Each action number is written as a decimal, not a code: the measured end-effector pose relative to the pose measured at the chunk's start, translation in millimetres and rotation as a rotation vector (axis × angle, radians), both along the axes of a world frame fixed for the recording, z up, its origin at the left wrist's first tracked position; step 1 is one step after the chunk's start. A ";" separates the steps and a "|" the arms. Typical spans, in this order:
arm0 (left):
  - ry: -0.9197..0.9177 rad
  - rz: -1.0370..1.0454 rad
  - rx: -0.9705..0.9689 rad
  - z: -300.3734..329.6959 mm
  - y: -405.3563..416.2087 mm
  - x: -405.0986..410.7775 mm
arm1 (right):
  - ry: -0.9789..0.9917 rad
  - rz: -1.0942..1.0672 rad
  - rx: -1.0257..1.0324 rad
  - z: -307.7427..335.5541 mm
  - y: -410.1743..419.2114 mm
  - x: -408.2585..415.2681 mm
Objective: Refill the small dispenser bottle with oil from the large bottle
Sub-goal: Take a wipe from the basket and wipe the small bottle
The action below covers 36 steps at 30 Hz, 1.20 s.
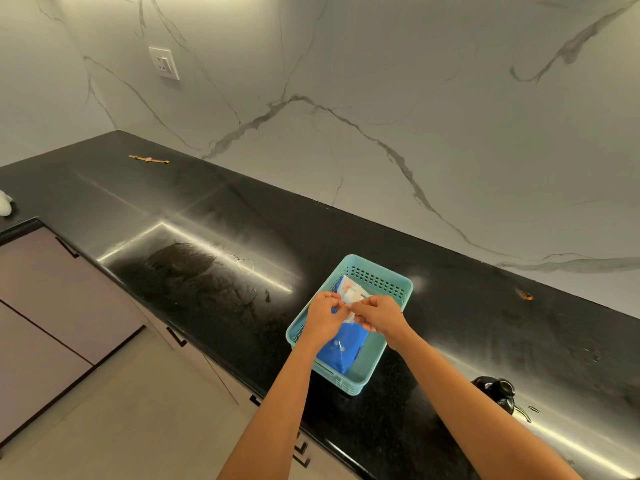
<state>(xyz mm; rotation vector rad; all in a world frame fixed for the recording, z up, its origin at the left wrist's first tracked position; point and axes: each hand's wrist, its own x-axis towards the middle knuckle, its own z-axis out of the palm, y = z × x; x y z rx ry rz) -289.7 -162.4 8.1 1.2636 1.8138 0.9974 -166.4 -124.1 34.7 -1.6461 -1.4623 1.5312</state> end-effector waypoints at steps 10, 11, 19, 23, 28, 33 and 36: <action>0.197 0.031 0.061 1.9 -0.9 5.1 | -0.052 -0.022 -0.009 0.6 5.3 3.4; 0.226 0.047 0.058 1.6 -0.6 4.4 | -0.066 -0.032 -0.004 0.0 5.8 4.7; 0.494 0.070 -0.155 10.4 -3.6 1.2 | -0.022 -0.214 0.013 -1.0 9.1 9.5; 0.401 0.122 -0.023 10.2 -1.4 -1.4 | 0.001 -0.227 0.039 1.6 7.8 10.6; 0.142 0.003 0.183 19.4 4.5 5.4 | -0.007 -0.242 0.091 3.3 5.4 11.8; 0.444 -0.170 -0.088 7.9 12.7 1.3 | 0.180 -0.310 -0.016 7.8 5.6 9.6; 0.561 -0.181 -0.186 9.7 16.6 2.4 | 0.293 -0.338 -0.089 6.0 6.5 9.7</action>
